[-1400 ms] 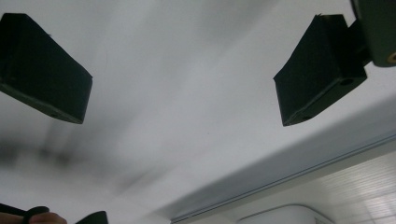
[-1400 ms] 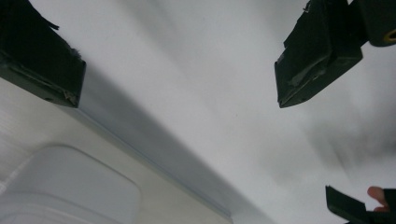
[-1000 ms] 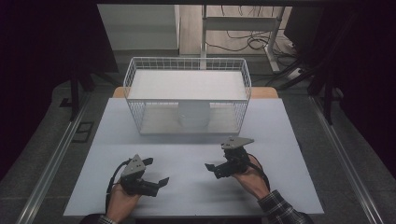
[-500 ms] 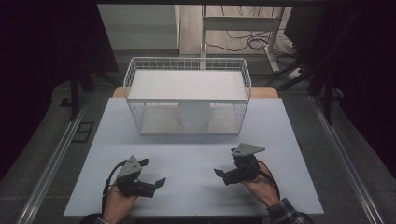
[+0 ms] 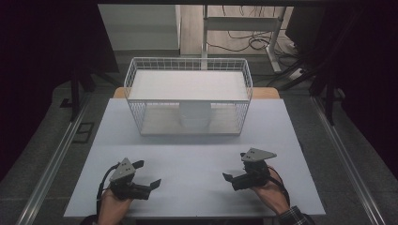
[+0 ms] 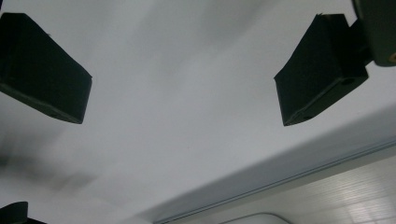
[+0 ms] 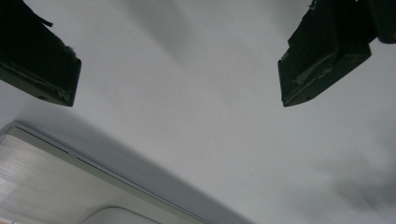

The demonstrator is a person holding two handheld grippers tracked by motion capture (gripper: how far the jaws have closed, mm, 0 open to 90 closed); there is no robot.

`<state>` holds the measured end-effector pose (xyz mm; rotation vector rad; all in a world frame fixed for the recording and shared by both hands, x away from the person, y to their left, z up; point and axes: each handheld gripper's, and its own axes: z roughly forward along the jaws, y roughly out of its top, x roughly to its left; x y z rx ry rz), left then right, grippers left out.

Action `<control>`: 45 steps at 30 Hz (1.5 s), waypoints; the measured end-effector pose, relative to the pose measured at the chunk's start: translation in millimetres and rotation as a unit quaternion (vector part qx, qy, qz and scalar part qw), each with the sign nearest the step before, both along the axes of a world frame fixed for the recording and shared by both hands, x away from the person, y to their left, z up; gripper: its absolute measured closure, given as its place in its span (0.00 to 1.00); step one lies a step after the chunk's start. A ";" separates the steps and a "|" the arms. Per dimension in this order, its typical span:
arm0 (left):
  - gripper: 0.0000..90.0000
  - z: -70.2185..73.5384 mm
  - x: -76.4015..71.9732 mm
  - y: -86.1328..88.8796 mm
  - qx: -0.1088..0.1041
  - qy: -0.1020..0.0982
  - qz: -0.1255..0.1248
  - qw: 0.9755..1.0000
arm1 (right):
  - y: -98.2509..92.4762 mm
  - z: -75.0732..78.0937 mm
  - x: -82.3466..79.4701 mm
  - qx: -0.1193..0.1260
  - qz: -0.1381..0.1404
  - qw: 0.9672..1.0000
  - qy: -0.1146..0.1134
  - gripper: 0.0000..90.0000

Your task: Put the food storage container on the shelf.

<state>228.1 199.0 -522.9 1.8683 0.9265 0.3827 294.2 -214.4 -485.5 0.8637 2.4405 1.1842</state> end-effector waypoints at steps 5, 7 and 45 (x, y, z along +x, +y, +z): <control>0.04 0.0 -3.6 5.0 -0.002 0.002 0.005 1.000 | -9.7 1.6 -4.3 0.003 -0.009 1.000 -0.001 0.00; 0.04 0.1 -5.1 7.0 -0.003 0.001 0.008 1.000 | -14.3 1.8 -5.8 0.005 -0.015 1.000 -0.002 0.00; 0.02 -6.7 -24.2 38.7 -0.033 0.021 0.047 0.998 | -96.3 -10.7 -45.0 0.016 -0.130 0.991 0.031 0.00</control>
